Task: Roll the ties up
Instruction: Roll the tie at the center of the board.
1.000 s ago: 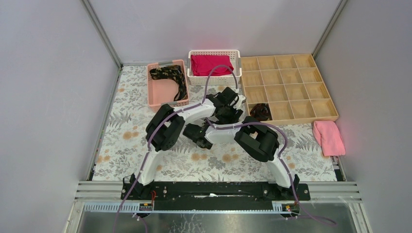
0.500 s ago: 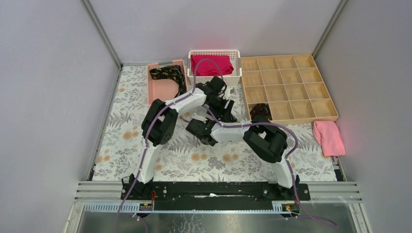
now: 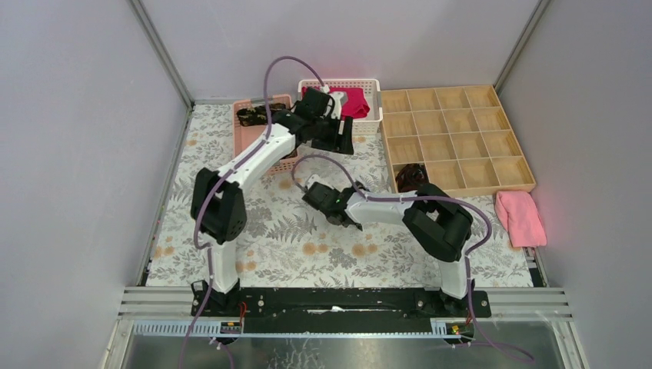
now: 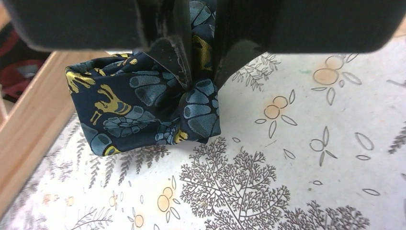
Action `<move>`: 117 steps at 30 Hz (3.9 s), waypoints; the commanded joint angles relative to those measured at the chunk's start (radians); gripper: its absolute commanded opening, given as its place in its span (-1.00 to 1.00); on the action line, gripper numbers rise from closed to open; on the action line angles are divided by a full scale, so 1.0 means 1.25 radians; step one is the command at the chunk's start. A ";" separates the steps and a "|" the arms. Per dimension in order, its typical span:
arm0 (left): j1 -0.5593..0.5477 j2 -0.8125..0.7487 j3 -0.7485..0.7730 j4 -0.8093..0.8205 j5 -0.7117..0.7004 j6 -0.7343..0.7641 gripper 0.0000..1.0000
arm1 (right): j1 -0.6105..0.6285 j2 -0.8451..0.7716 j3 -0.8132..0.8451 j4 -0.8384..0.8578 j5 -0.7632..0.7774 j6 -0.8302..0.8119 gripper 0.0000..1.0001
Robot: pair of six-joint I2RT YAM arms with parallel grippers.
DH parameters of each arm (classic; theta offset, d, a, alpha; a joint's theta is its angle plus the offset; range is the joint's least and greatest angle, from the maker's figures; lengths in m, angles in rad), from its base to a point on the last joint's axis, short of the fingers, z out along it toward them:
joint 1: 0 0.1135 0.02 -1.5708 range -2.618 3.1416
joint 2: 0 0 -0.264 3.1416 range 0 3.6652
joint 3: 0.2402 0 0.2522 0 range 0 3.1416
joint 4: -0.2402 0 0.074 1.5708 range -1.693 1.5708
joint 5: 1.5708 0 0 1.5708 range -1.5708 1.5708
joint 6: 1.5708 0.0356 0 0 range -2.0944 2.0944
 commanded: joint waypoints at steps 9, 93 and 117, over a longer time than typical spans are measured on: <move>-0.004 -0.325 -0.345 0.116 -0.353 -0.145 0.49 | -0.148 -0.154 -0.105 0.059 -0.525 0.219 -0.67; -0.231 -0.543 -0.582 0.112 -0.416 -0.311 0.81 | -0.562 -0.247 -0.361 0.760 -1.277 0.844 -0.74; -0.330 -0.534 -0.762 0.427 -0.574 -0.469 0.97 | -0.532 -0.182 -0.401 1.154 -1.341 1.143 -0.76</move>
